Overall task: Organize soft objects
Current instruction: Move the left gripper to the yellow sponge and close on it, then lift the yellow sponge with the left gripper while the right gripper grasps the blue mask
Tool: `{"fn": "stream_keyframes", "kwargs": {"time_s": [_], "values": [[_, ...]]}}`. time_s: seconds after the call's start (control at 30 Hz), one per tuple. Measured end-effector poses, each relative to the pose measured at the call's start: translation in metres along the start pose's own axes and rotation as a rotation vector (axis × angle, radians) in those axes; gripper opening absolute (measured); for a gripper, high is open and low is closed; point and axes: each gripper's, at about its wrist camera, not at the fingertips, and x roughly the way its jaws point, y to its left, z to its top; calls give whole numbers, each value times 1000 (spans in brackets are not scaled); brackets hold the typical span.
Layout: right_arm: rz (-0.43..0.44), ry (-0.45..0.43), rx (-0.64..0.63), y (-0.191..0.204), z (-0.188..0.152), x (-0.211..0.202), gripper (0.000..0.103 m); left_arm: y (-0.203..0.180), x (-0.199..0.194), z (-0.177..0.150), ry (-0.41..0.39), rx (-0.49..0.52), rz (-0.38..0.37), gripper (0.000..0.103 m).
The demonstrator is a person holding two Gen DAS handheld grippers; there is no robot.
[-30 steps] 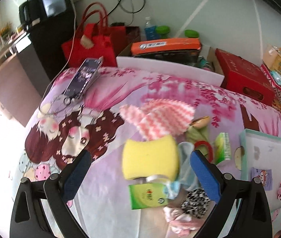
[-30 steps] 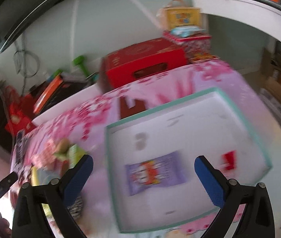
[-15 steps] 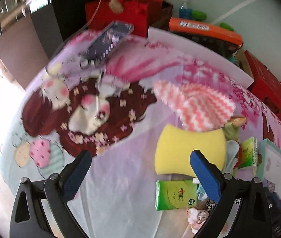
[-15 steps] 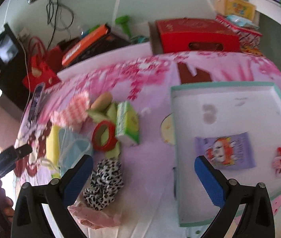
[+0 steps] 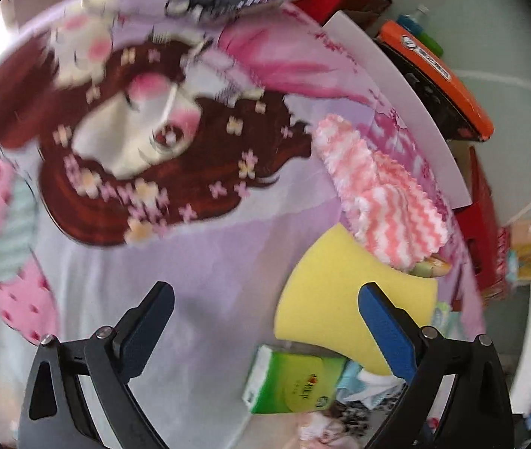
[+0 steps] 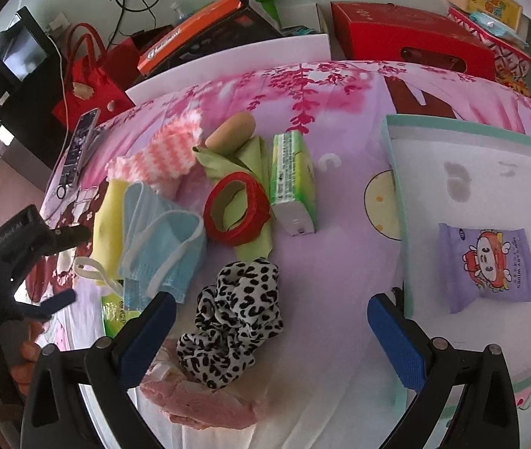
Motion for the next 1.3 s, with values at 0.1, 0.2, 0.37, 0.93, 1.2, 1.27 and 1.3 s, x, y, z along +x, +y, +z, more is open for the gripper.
{"fn": "stream_keyframes", "kwargs": {"time_s": [0.1,0.2,0.37,0.93,1.2,1.27,1.3], "values": [[-1,1,1,0,1,1,103,0,5,-1,12,-15,-35,94],[4,3,0,0,2,3,103,-12,7,0,-3,27,-28,88],[11,0,-5,2,3,4,97,-17,17,3,6,40,-30,87],[23,24,53,-13,3,10,52,-18,27,-8,80,-43,-222,63],[38,22,58,-11,2,9,26,-6,8,-12,38,-69,-223,42],[41,16,56,-11,2,8,22,-5,4,-12,23,-75,-225,40],[42,15,57,-11,2,7,21,-4,0,-12,14,-77,-228,38]]}}
